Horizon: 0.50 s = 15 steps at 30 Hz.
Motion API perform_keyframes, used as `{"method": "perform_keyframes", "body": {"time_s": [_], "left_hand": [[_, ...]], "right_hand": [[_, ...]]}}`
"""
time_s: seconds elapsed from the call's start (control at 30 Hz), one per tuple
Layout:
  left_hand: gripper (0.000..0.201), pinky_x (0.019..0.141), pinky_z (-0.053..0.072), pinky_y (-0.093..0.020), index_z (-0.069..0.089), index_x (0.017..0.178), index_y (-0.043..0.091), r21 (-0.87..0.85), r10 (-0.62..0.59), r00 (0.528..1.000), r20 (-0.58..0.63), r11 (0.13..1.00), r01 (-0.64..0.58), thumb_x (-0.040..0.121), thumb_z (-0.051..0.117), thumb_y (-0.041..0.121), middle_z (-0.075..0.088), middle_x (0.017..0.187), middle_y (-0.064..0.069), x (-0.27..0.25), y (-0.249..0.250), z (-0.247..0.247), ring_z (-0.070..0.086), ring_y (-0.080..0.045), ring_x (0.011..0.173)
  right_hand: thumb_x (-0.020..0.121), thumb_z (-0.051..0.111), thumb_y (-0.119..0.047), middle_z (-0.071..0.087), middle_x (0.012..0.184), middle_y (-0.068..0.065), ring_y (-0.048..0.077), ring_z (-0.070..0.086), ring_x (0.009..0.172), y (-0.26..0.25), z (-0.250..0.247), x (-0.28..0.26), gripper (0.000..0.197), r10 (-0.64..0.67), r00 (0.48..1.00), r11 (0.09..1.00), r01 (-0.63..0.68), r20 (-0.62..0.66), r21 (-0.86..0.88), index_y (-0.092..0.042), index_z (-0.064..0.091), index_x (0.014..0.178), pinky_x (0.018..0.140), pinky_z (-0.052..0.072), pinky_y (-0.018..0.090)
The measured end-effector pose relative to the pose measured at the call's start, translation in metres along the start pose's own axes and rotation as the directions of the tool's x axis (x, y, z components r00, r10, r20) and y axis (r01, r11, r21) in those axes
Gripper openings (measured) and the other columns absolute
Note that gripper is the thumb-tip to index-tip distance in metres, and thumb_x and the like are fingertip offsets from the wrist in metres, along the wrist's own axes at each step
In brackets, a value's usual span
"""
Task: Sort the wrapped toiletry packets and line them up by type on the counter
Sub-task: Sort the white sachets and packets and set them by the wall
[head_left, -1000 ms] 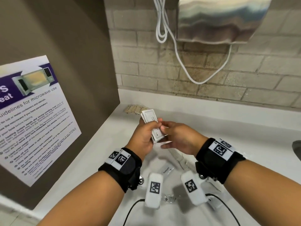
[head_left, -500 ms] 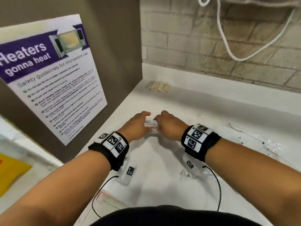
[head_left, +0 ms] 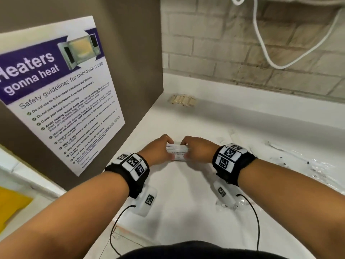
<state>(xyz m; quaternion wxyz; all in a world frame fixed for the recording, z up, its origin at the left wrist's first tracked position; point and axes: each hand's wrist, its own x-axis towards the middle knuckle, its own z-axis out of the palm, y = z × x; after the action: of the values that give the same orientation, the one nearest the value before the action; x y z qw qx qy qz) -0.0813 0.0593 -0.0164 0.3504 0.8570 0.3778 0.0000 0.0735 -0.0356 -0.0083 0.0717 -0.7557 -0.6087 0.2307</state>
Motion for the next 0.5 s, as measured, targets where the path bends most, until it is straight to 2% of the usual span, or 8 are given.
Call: {"method": "perform_keyframes", "body": {"time_s": [0.03, 0.1, 0.17, 0.23, 0.3, 0.37, 0.43, 0.5], "left_hand": [[0.047, 0.084, 0.047, -0.031, 0.049, 0.118, 0.016, -0.047, -0.003, 1.000, 0.008, 0.999, 0.004, 0.078, 0.073, 0.019, 0.062, 0.113, -0.004, 0.007, 0.003, -0.005, 0.060, -0.021, 0.101], [0.046, 0.086, 0.049, -0.033, 0.052, 0.115, 0.016, -0.157, -0.024, 1.000, 0.004, 0.987, 0.024, 0.076, 0.075, 0.019, 0.064, 0.111, -0.006, 0.023, 0.013, -0.014, 0.062, -0.022, 0.100], [0.049, 0.087, 0.052, -0.036, 0.053, 0.116, 0.017, -0.262, -0.035, 0.999, 0.003, 0.964, 0.034, 0.074, 0.078, 0.018, 0.064, 0.108, -0.006, 0.048, 0.029, -0.025, 0.063, -0.021, 0.093], [0.049, 0.087, 0.054, -0.038, 0.054, 0.117, 0.016, -0.342, -0.029, 0.999, 0.017, 0.939, 0.033, 0.074, 0.079, 0.015, 0.064, 0.104, -0.006, 0.076, 0.050, -0.035, 0.062, -0.021, 0.087], [0.047, 0.088, 0.055, -0.042, 0.055, 0.118, 0.012, -0.388, 0.003, 0.999, 0.033, 0.922, 0.010, 0.076, 0.077, 0.008, 0.064, 0.102, -0.009, 0.105, 0.071, -0.040, 0.063, -0.023, 0.087], [0.046, 0.086, 0.056, -0.044, 0.056, 0.118, 0.010, -0.343, 0.043, 0.999, 0.033, 0.939, -0.030, 0.077, 0.076, 0.006, 0.065, 0.105, -0.012, 0.136, 0.088, -0.040, 0.065, -0.027, 0.088], [0.053, 0.085, 0.057, -0.043, 0.056, 0.125, 0.009, -0.266, 0.052, 0.998, 0.030, 0.963, -0.042, 0.076, 0.076, 0.011, 0.065, 0.113, -0.012, 0.161, 0.099, -0.036, 0.067, -0.029, 0.095], [0.056, 0.085, 0.057, -0.042, 0.054, 0.128, 0.010, -0.233, 0.043, 0.998, 0.047, 0.972, -0.030, 0.077, 0.076, 0.013, 0.063, 0.118, -0.010, 0.183, 0.106, -0.032, 0.066, -0.028, 0.100]], "right_hand": [[0.084, 0.064, -0.021, 0.057, 0.103, 0.000, 0.019, 0.055, 0.090, 0.004, -0.011, 0.001, 0.035, 0.041, 0.999, 0.993, -0.038, -0.021, 0.111, -0.016, 0.053, 0.117, 0.072, 0.043, 0.029], [0.080, 0.070, -0.016, 0.057, 0.094, 0.002, 0.018, 0.055, 0.077, 0.013, -0.030, 0.005, 0.036, 0.145, 0.986, 0.935, -0.112, -0.076, 0.337, -0.015, 0.056, 0.114, 0.063, 0.042, 0.026], [0.077, 0.073, -0.007, 0.059, 0.082, 0.006, 0.020, 0.056, 0.064, 0.025, -0.048, 0.013, 0.032, 0.260, 0.959, 0.818, -0.158, -0.110, 0.553, -0.012, 0.058, 0.105, 0.060, 0.045, 0.028], [0.077, 0.071, 0.001, 0.057, 0.072, 0.010, 0.024, 0.054, 0.060, 0.040, -0.067, 0.021, 0.028, 0.351, 0.928, 0.707, -0.174, -0.127, 0.686, -0.010, 0.058, 0.099, 0.059, 0.047, 0.033], [0.077, 0.069, 0.005, 0.057, 0.065, 0.012, 0.024, 0.051, 0.056, 0.057, -0.084, 0.031, 0.023, 0.401, 0.905, 0.670, -0.183, -0.144, 0.719, -0.009, 0.059, 0.093, 0.060, 0.049, 0.036], [0.078, 0.067, 0.003, 0.058, 0.066, 0.014, 0.026, 0.052, 0.060, 0.073, -0.099, 0.041, 0.016, 0.429, 0.890, 0.691, -0.214, -0.153, 0.690, -0.008, 0.063, 0.088, 0.068, 0.052, 0.041], [0.079, 0.066, 0.000, 0.059, 0.072, 0.017, 0.027, 0.055, 0.067, 0.089, -0.108, 0.053, 0.016, 0.446, 0.882, 0.723, -0.255, -0.152, 0.643, 0.000, 0.067, 0.095, 0.073, 0.054, 0.042], [0.081, 0.067, -0.006, 0.061, 0.077, 0.016, 0.030, 0.060, 0.074, 0.104, -0.114, 0.067, 0.022, 0.468, 0.875, 0.750, -0.315, -0.128, 0.582, 0.001, 0.067, 0.102, 0.079, 0.056, 0.044]]}}
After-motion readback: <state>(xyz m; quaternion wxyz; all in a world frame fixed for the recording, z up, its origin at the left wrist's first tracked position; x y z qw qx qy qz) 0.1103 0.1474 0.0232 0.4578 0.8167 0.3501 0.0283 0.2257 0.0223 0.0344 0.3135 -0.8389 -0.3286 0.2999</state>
